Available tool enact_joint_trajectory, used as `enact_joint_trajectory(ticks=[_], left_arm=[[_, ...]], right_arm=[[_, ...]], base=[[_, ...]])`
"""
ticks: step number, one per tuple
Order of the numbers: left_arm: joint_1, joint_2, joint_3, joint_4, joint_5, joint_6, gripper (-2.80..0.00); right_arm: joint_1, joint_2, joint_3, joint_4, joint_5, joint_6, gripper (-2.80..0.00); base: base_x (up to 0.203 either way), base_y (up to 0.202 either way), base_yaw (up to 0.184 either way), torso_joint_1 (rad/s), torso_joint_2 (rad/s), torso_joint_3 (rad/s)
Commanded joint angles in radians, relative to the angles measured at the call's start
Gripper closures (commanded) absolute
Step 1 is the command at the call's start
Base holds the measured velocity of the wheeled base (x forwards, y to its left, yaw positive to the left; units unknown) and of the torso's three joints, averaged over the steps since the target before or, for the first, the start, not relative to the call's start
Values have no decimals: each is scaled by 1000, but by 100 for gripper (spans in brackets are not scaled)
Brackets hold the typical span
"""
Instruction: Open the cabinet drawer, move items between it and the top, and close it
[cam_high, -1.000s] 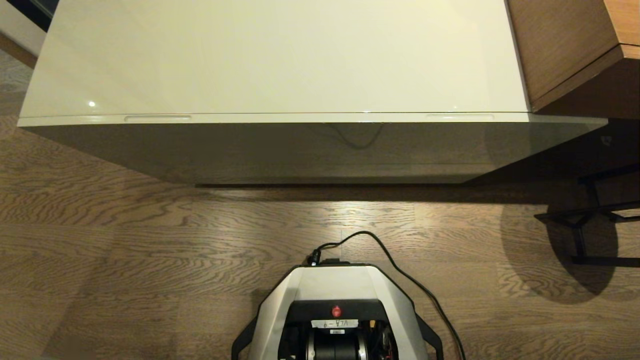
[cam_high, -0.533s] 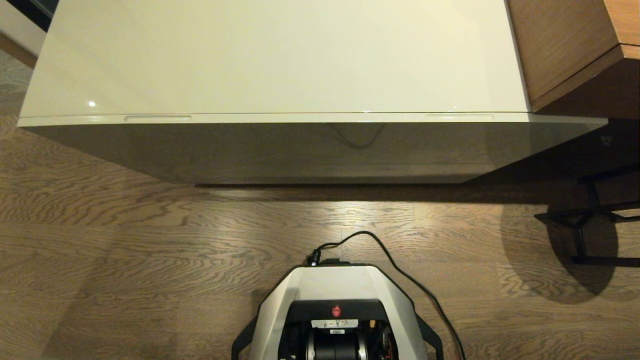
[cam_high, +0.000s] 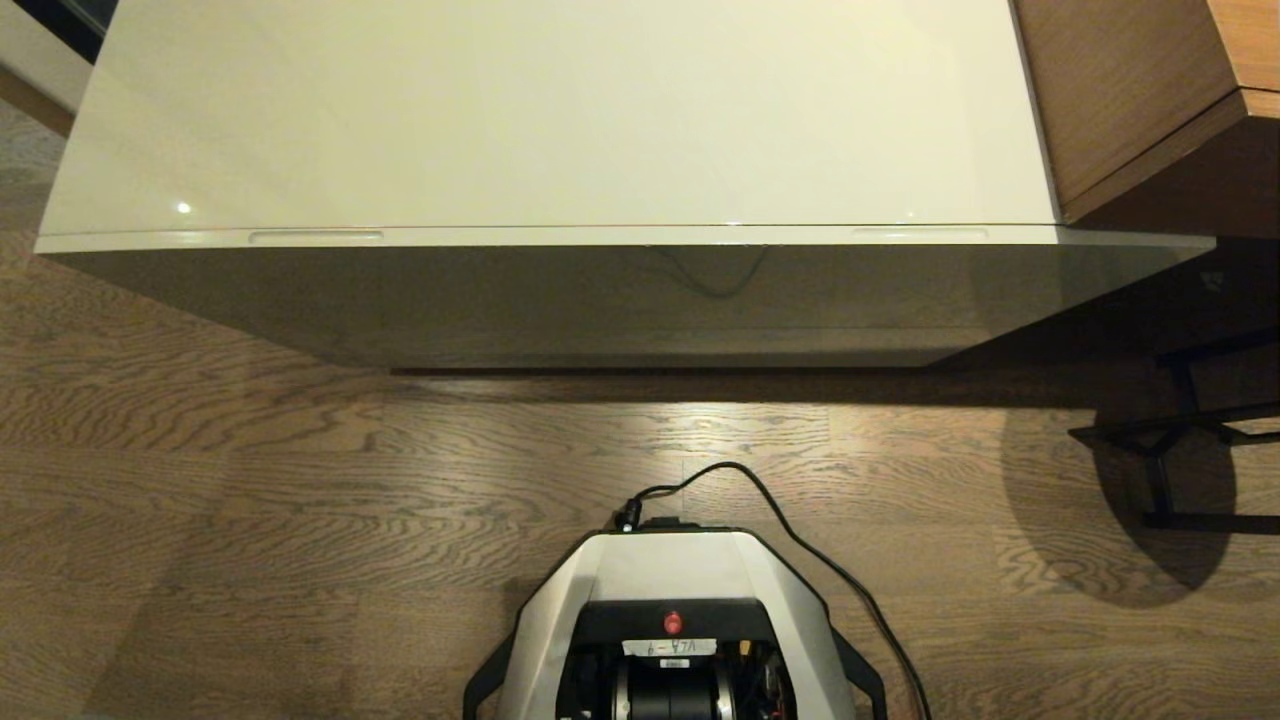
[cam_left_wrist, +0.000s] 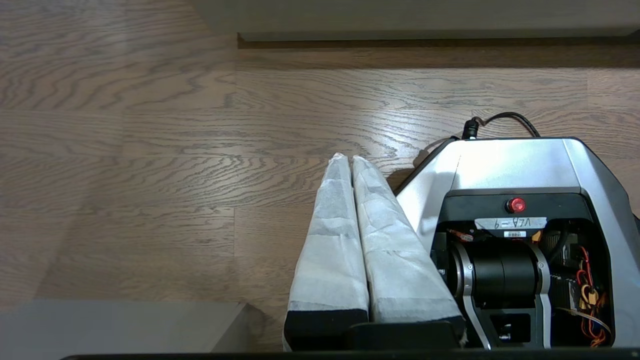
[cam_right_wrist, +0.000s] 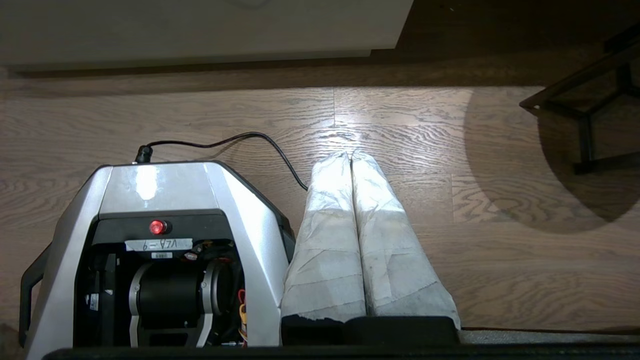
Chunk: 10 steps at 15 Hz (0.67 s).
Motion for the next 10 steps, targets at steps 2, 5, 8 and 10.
enact_joint_trajectory(ticks=[2, 5, 8, 10], left_arm=[[0, 2, 0, 0, 0, 1, 0], [0, 2, 0, 0, 0, 0, 0], [1, 2, 0, 0, 0, 0, 0], [0, 2, 0, 0, 0, 0, 0]], right_arm=[[-1, 1, 2, 0, 0, 0, 0], [0, 1, 2, 0, 0, 0, 0], [0, 1, 2, 0, 0, -1, 0], [0, 1, 2, 0, 0, -1, 0]], base=[[0, 0, 0, 0, 0, 0], [0, 0, 0, 0, 0, 0], [0, 0, 0, 0, 0, 0], [0, 0, 0, 0, 0, 0]])
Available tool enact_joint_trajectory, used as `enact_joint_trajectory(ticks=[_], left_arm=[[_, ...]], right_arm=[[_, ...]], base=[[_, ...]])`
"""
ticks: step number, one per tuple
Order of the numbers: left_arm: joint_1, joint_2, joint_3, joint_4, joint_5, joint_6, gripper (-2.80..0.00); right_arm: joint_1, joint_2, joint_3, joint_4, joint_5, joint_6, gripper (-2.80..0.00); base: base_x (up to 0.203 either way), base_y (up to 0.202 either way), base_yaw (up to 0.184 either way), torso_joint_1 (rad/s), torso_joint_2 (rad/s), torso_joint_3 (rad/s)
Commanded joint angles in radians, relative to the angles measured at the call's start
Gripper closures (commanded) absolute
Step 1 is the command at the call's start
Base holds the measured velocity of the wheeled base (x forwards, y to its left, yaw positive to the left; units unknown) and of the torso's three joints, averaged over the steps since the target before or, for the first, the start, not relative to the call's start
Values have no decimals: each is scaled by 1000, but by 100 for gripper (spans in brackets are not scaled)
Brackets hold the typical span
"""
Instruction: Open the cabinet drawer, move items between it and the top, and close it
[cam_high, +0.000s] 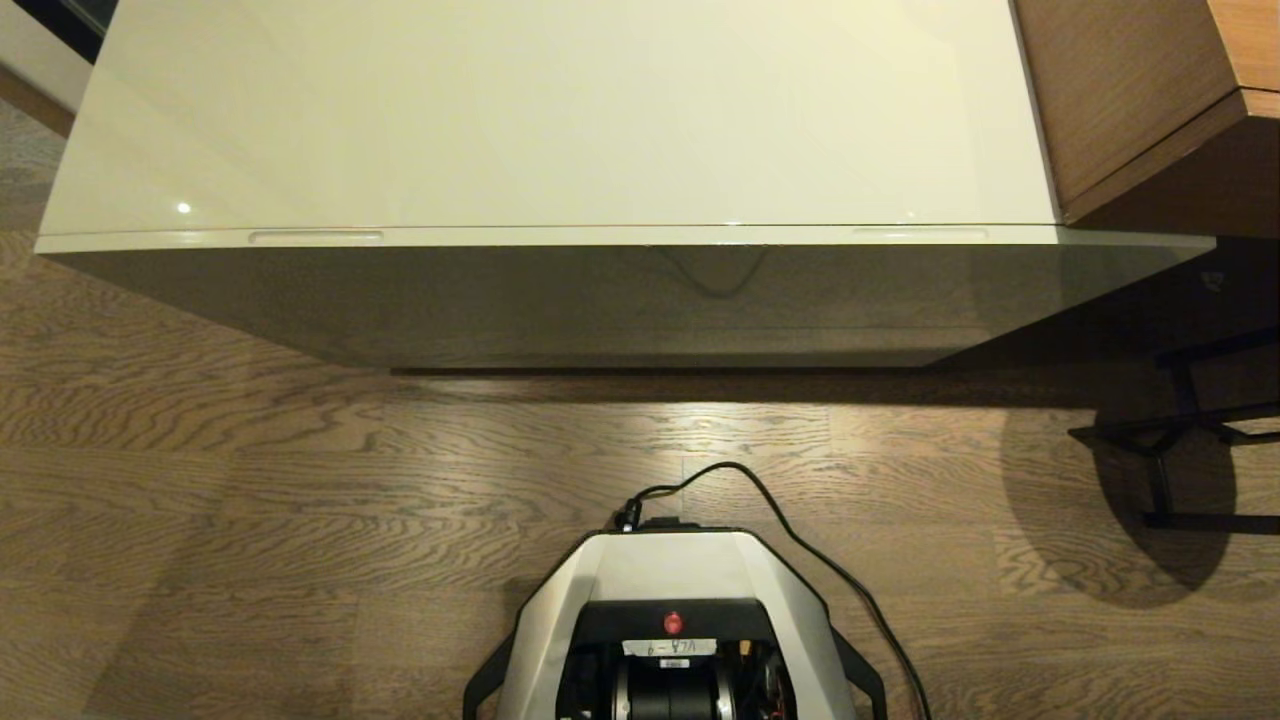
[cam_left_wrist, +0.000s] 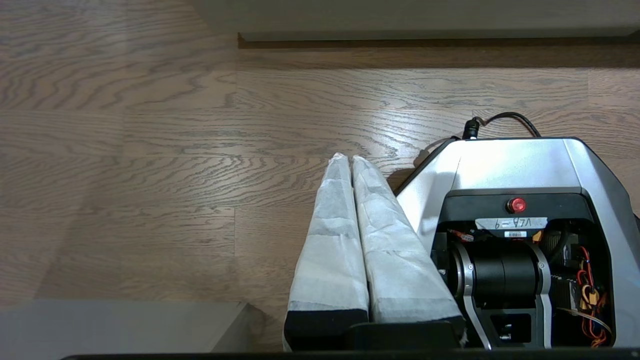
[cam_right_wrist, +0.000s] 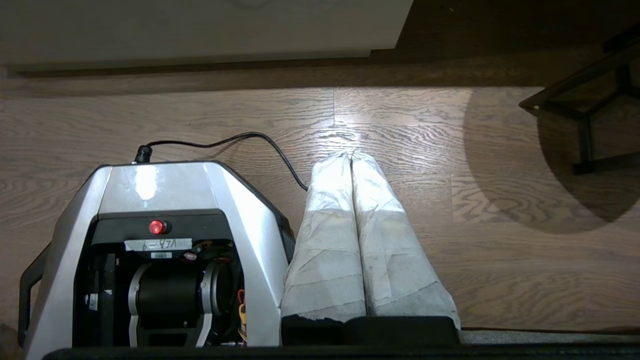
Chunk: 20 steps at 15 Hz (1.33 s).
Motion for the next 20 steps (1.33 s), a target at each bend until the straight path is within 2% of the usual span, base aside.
enact_joint_trajectory(ticks=[1, 20], left_arm=[[-1, 2, 0, 0, 0, 0, 0], [-1, 2, 0, 0, 0, 0, 0]], right_arm=[[0, 1, 2, 0, 0, 0, 0], [0, 1, 2, 0, 0, 0, 0]], base=[[0, 0, 0, 0, 0, 0], [0, 0, 0, 0, 0, 0]])
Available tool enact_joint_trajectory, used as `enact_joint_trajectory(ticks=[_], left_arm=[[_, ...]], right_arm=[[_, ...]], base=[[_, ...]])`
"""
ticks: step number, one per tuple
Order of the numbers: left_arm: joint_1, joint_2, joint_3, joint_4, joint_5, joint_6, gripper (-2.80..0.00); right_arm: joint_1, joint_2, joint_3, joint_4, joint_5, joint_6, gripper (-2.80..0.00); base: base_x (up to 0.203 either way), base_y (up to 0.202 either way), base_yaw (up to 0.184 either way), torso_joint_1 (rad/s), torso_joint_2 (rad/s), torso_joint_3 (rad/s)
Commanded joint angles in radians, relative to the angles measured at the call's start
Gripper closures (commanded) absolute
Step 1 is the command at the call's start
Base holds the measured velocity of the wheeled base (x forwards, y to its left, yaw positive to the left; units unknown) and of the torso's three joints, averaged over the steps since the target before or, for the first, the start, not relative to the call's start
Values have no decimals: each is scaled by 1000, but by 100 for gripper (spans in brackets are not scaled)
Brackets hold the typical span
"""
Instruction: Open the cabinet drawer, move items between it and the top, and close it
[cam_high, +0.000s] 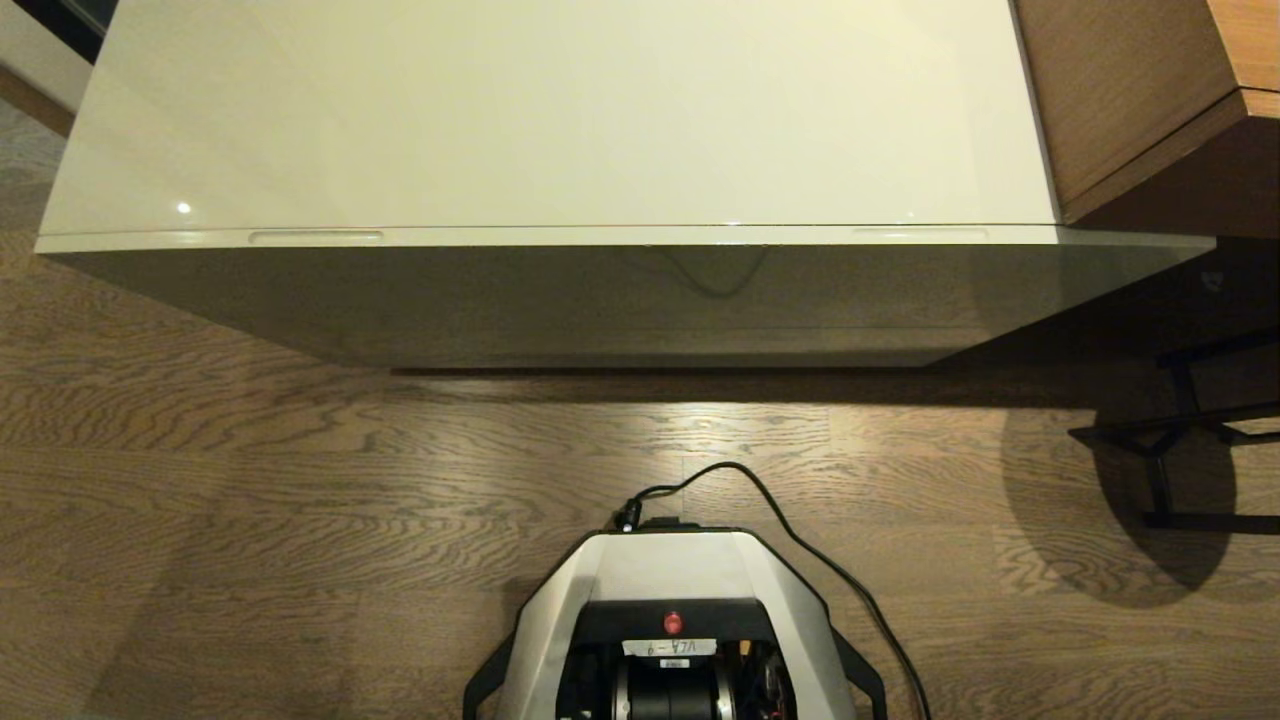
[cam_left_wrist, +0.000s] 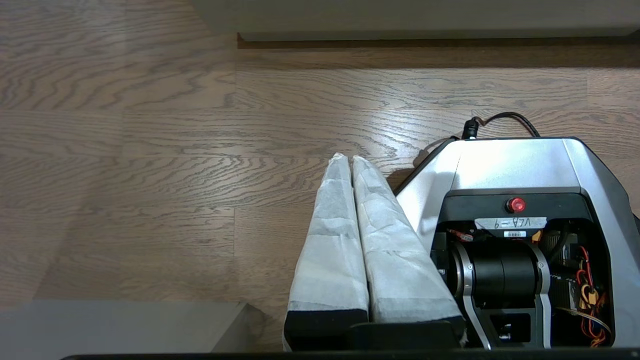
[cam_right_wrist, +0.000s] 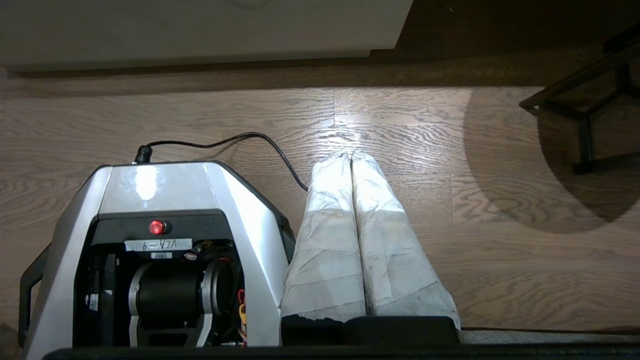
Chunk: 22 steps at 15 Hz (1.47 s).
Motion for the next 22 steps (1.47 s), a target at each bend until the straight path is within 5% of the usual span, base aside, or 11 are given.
enact_joint_trajectory(ticks=[1, 22], left_arm=[[1, 2, 0, 0, 0, 0, 0], [1, 2, 0, 0, 0, 0, 0]], right_arm=[[1, 1, 2, 0, 0, -1, 0], [1, 1, 2, 0, 0, -1, 0]], base=[[0, 0, 0, 0, 0, 0], [0, 0, 0, 0, 0, 0]])
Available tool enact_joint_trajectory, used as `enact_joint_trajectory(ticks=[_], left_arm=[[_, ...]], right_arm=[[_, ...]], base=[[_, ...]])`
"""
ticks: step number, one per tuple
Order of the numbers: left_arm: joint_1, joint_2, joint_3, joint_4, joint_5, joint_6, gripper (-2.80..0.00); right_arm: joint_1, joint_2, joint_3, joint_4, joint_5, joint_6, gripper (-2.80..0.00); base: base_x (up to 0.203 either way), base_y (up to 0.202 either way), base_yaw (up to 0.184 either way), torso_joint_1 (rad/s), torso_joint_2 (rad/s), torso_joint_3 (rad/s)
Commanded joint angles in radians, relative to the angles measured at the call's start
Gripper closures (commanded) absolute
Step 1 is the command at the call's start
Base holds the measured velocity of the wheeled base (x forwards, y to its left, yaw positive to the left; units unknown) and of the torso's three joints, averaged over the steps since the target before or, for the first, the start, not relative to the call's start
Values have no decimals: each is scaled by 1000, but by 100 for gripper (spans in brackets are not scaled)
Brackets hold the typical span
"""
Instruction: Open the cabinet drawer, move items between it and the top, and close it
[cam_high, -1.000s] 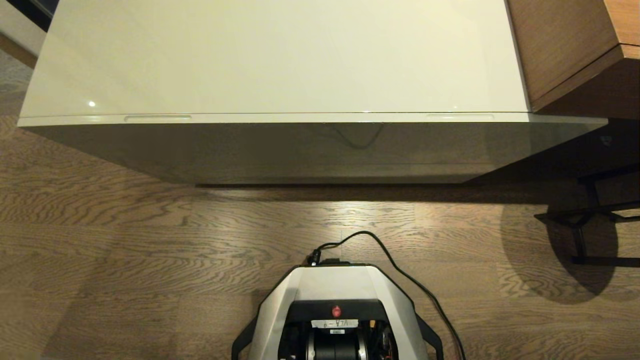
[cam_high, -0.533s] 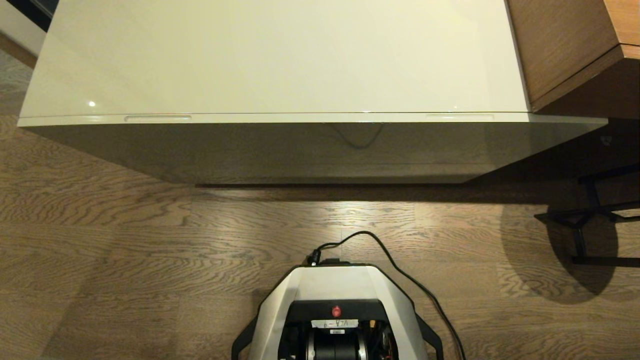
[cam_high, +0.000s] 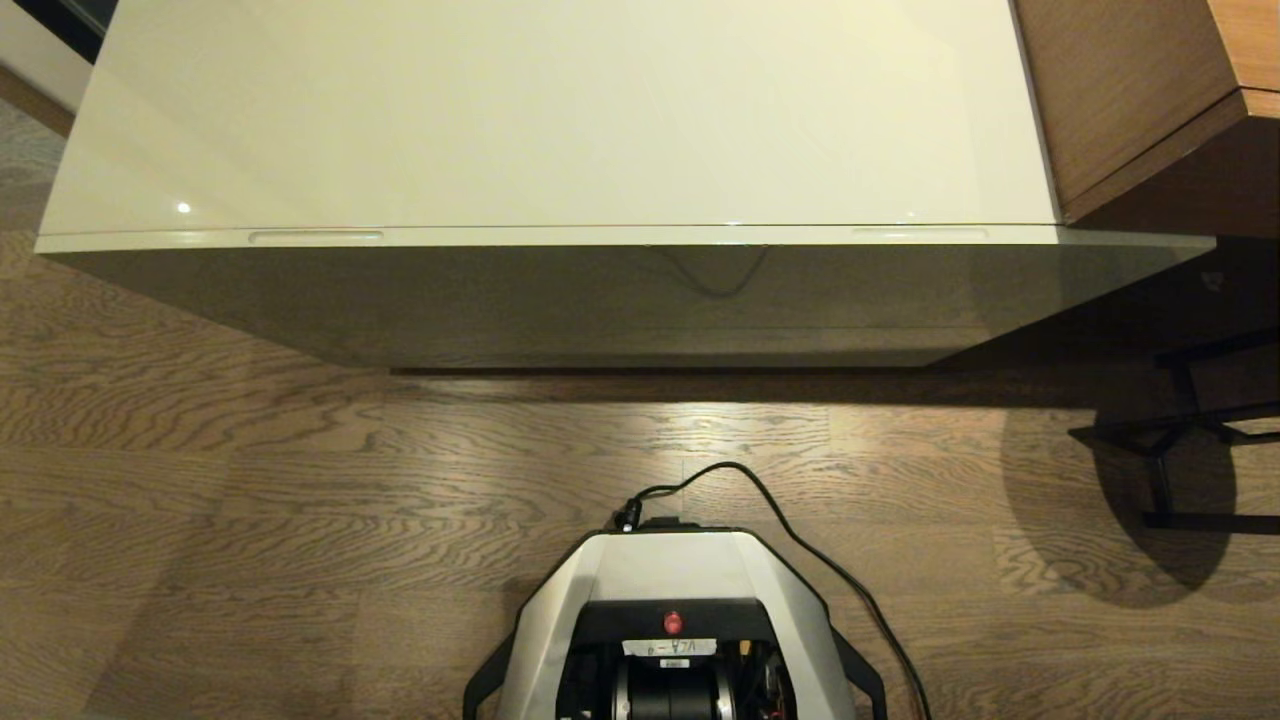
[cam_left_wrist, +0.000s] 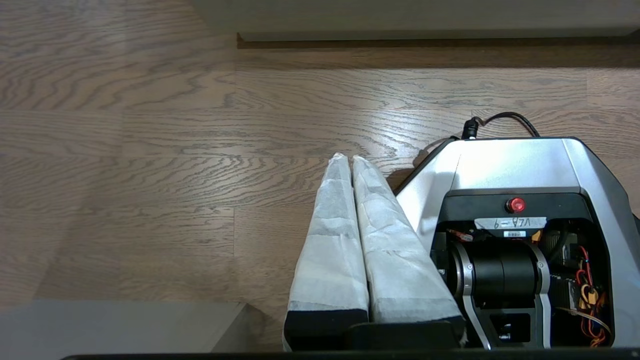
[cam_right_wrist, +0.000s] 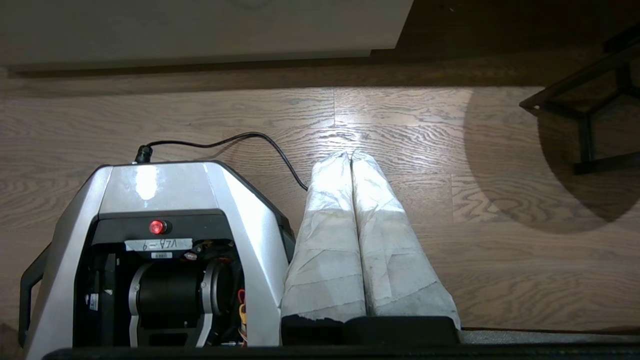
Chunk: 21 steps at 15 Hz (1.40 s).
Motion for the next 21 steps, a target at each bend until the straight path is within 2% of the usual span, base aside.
enact_joint_trajectory(ticks=[1, 21], left_arm=[[1, 2, 0, 0, 0, 0, 0], [1, 2, 0, 0, 0, 0, 0]], right_arm=[[0, 1, 2, 0, 0, 0, 0], [0, 1, 2, 0, 0, 1, 0]], base=[[0, 0, 0, 0, 0, 0], [0, 0, 0, 0, 0, 0]])
